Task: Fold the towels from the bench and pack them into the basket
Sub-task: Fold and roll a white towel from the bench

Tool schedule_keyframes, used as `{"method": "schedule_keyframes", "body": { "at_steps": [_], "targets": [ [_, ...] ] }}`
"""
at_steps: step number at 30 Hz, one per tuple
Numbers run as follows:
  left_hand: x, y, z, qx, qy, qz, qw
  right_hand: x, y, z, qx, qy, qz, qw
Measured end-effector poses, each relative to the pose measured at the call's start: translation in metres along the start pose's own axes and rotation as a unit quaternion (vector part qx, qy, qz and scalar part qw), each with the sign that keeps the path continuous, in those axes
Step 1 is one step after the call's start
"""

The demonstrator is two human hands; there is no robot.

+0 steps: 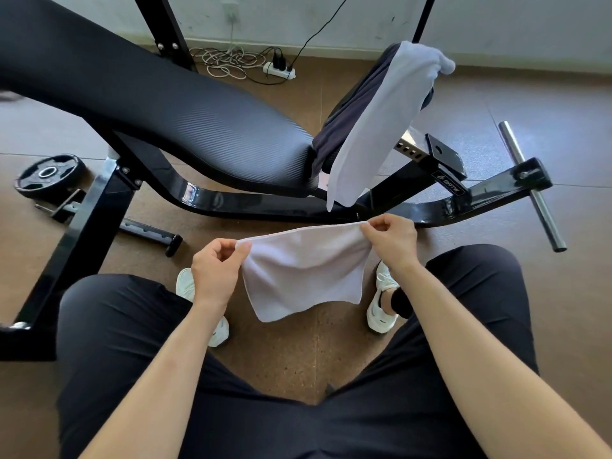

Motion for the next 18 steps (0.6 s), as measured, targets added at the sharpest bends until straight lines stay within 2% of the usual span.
{"method": "schedule_keyframes", "body": {
  "at_steps": [4, 10, 18],
  "targets": [
    [-0.005, -0.003, 0.015, -0.049, -0.057, -0.029, 0.997, -0.02, -0.001, 0.025, 0.066, -0.051, 0.019, 0.996],
    [-0.019, 0.006, 0.038, -0.036, -0.135, -0.01, 0.99, -0.047, -0.016, 0.062, 0.102, -0.151, -0.013, 0.983],
    [-0.029, 0.015, 0.057, 0.025, -0.194, 0.061, 0.979, -0.065, -0.029, 0.089, 0.024, -0.202, -0.102, 0.974]
  ]
}}
Point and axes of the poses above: each hand's wrist, its own x-axis towards the middle knuckle, its own z-axis out of the palm, y = z × x, the point moved 7 cm from there along x, towards the middle knuckle, and after that the axes turned 6 degrees about -y, right-handed, at the moved point
